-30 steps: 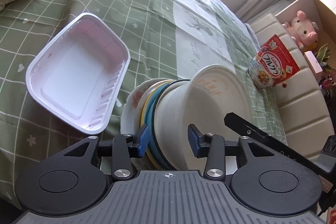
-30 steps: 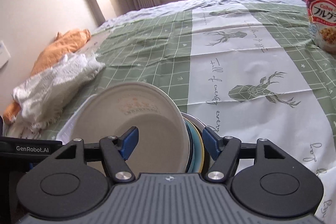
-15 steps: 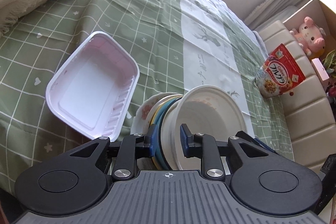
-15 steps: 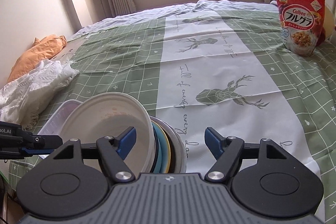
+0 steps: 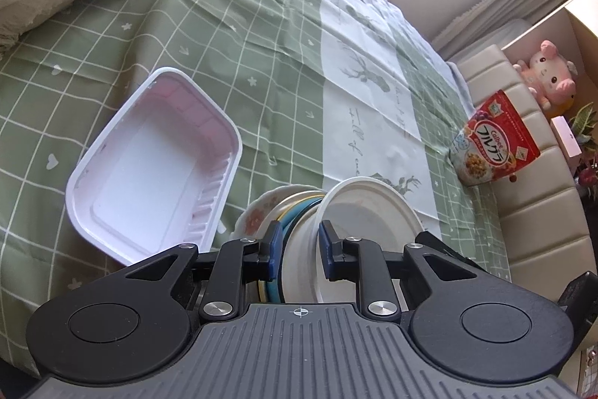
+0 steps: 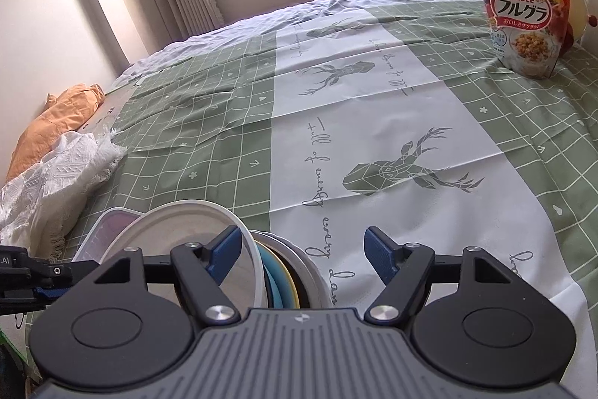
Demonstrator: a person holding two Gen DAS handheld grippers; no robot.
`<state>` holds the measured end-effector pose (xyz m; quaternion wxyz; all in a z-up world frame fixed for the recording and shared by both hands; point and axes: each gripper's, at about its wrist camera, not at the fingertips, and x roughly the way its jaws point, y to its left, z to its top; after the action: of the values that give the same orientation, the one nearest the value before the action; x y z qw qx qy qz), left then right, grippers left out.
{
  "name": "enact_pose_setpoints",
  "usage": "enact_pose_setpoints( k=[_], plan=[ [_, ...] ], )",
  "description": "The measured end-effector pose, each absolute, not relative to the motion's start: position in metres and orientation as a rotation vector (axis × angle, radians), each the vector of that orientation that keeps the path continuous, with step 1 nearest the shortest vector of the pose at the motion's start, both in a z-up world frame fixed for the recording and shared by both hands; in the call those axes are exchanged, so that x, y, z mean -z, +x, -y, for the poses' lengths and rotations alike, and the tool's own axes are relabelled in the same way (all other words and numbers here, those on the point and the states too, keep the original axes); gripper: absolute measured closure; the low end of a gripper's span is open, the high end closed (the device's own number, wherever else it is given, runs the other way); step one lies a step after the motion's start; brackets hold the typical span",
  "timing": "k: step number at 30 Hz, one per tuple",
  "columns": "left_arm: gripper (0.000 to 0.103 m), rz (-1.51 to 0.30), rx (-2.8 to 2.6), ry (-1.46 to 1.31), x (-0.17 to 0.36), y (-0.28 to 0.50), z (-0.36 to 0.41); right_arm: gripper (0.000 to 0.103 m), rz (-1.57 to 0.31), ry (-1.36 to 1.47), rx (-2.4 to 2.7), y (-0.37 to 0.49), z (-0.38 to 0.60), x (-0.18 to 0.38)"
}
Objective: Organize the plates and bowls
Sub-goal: 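Open both grippers and lift away from the bowl stack, then reach both grippers to the white-and-red plastic tray rim and grasp it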
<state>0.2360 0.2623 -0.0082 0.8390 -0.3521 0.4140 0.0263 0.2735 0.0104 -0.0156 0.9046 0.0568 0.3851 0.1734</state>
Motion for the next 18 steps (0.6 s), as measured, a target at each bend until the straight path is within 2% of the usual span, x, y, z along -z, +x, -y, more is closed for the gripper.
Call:
enact_pose_setpoints(
  k=[14, 18],
  plan=[
    [0.080, -0.845, 0.012, -0.787, 0.003, 0.223, -0.274, 0.030, -0.771, 0.076, -0.331, 0.256, -0.012, 0.009],
    [0.080, -0.735, -0.031, -0.756, -0.016, 0.202, -0.302, 0.027, -0.696, 0.083, -0.350, 0.247, -0.018, -0.019]
  ],
)
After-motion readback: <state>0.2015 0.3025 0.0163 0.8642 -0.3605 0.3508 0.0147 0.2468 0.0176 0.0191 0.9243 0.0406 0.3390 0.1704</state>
